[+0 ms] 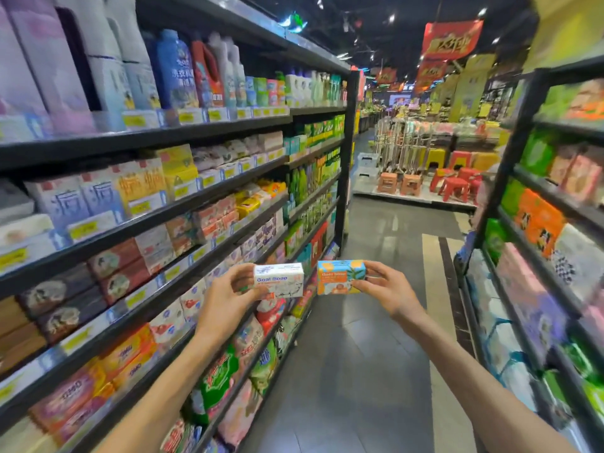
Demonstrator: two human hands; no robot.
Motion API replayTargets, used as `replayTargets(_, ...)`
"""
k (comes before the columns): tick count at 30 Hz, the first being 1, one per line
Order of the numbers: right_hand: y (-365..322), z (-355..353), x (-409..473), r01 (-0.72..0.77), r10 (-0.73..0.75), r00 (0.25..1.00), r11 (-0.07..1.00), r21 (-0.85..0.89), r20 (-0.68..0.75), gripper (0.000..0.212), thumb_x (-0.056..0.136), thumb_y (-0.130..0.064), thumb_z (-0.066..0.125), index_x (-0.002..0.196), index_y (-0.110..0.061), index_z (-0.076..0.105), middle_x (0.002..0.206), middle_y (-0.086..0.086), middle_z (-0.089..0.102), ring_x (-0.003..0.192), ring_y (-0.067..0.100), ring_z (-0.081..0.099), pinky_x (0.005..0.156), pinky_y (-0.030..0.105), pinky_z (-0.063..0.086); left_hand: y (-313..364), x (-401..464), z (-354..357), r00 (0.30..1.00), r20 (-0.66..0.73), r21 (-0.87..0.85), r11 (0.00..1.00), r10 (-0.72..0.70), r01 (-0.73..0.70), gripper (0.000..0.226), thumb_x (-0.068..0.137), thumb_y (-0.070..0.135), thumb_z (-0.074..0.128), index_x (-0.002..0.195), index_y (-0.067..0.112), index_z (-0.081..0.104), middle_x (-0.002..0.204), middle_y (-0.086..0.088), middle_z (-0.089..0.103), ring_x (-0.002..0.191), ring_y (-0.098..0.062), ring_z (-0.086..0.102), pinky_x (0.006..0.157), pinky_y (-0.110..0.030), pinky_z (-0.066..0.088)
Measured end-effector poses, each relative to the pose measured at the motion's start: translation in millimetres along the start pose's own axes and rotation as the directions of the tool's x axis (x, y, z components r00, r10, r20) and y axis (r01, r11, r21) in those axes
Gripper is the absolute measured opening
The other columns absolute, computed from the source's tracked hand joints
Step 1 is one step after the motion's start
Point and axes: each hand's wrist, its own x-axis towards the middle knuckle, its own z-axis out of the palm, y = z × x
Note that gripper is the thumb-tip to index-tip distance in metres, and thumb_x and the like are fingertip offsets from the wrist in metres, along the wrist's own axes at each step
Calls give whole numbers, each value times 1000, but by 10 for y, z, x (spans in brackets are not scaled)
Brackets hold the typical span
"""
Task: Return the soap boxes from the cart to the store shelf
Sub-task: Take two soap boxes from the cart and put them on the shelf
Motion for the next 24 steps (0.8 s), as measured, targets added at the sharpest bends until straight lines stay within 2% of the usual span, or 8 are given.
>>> replayTargets(3,117,103,530,25,-24,998,1000,-5,59,36,85,0,73,120,-8,67,107,6,75,98,17,72,75,18,54,-117,365,78,999,-46,42,999,1,1,44,78,14,85,118,25,68,108,16,74,99,7,68,81,-11,54)
replayTargets(5,217,193,925,43,-42,991,999,-6,128,34,86,-3,73,118,-13,68,106,0,76,97,14,72,76,20,55,-235,625,87,996,-86,70,998,-1,7,44,77,14,86,117,24,68,107,16,74,98,7,67,79,-6,51)
replayTargets(9,427,449,1763,77,-73,958,997,-3,276,38,88,-14,75,124,-21,65,112,-5,74,101,13,72,84,36,59,-479,1073,24,979,-197,67,995,-58,72,43,79,17,85,116,28,67,109,15,74,101,3,68,85,-19,55)
replayTargets(11,493,616,2175,103,-97,933,995,2,347,40,87,-19,76,126,-23,65,115,-6,73,101,11,71,86,35,58,-549,1233,-18,958,-268,51,991,-103,121,42,81,15,84,117,26,66,109,12,74,102,-2,69,85,-24,57)
replayTargets(13,523,807,2558,127,-123,897,992,18,426,43,87,-23,76,128,-23,64,116,-6,73,100,10,71,84,31,58,-579,1361,-62,928,-347,50,985,-136,163,40,82,12,82,117,24,66,107,11,75,100,-2,70,80,-21,58)
replayTargets(18,501,1396,3246,175,-187,787,981,78,587,43,88,-22,74,129,-22,63,114,-7,72,98,9,71,76,25,58,-663,1517,-244,823,-548,138,954,-151,267,38,83,18,83,113,34,64,109,25,68,100,20,59,78,-7,49)
replayTargets(21,459,1812,3451,186,-216,717,976,117,663,40,88,-20,74,127,-21,64,112,-8,73,100,8,70,80,24,57,-762,1458,-405,754,-632,129,936,-178,328,39,83,16,83,114,32,66,111,23,70,104,14,62,89,-18,51)
replayTargets(24,422,2219,3561,196,-243,637,969,151,732,38,88,-18,74,125,-20,65,109,-9,74,99,7,70,79,22,57,-817,1374,-586,686,-702,123,915,-193,384,41,82,13,82,115,30,66,110,19,72,103,9,65,89,-22,55)
